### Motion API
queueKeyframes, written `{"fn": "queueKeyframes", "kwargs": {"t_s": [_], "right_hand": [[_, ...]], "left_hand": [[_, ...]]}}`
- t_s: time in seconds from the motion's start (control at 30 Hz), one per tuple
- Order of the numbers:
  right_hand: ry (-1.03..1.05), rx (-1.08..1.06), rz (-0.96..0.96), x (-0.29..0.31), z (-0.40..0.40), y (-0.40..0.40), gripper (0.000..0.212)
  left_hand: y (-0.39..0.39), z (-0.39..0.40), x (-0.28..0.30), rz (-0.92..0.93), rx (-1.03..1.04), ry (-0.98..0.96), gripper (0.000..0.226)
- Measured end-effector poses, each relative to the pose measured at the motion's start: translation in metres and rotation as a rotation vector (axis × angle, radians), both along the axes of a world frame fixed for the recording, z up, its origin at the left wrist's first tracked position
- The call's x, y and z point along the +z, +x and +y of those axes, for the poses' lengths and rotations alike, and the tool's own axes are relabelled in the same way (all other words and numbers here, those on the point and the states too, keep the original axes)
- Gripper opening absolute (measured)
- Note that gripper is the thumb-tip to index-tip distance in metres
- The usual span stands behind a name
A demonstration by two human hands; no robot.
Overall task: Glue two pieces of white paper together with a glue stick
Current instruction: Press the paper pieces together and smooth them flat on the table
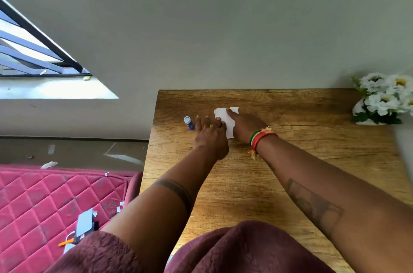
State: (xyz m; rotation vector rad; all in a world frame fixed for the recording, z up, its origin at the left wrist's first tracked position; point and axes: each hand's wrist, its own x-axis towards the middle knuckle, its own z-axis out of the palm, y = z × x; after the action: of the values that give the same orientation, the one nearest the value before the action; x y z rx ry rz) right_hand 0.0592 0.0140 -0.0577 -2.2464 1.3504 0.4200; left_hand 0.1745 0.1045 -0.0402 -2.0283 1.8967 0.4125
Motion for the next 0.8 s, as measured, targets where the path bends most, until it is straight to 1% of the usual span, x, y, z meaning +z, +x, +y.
{"fn": "queueKeyframes", "kwargs": {"t_s": [0.07, 0.17, 0.2, 0.3, 0.37, 0.47, 0.53, 0.6, 0.7, 0.8], "right_hand": [[-0.009, 0.006, 0.014, 0.000, 0.006, -0.005, 0.084], [-0.010, 0.002, -0.016, -0.004, 0.012, -0.009, 0.083], [-0.022, -0.004, -0.027, -0.005, 0.013, -0.008, 0.078], [-0.102, -0.016, -0.070, -0.007, 0.012, -0.008, 0.055], [-0.110, -0.039, -0.120, -0.011, 0.014, -0.015, 0.052], [-0.095, -0.118, -0.222, -0.015, 0.013, -0.025, 0.052], [-0.064, -0.146, -0.255, -0.015, 0.011, -0.026, 0.054], [-0.013, -0.132, -0.248, -0.014, 0.007, -0.027, 0.060], [0.059, -0.099, -0.215, -0.012, -0.001, -0.031, 0.070], [0.074, -0.091, -0.183, -0.011, -0.005, -0.027, 0.075]], "left_hand": [[-0.001, -0.003, 0.004, -0.015, -0.003, -0.001, 0.069], [-0.002, -0.003, 0.008, -0.023, -0.003, 0.007, 0.068], [-0.002, -0.003, 0.008, -0.026, 0.002, 0.010, 0.068], [-0.003, -0.003, 0.010, -0.028, 0.001, 0.019, 0.068], [0.000, -0.003, 0.010, -0.013, -0.002, 0.011, 0.066], [0.007, -0.006, 0.009, 0.011, 0.021, -0.014, 0.054], [0.011, -0.008, 0.006, 0.032, 0.046, -0.061, 0.045], [0.014, -0.008, 0.003, 0.048, 0.050, -0.111, 0.040], [0.017, -0.007, -0.005, 0.054, 0.039, -0.157, 0.040], [0.019, -0.007, -0.008, 0.073, 0.051, -0.174, 0.041]]}}
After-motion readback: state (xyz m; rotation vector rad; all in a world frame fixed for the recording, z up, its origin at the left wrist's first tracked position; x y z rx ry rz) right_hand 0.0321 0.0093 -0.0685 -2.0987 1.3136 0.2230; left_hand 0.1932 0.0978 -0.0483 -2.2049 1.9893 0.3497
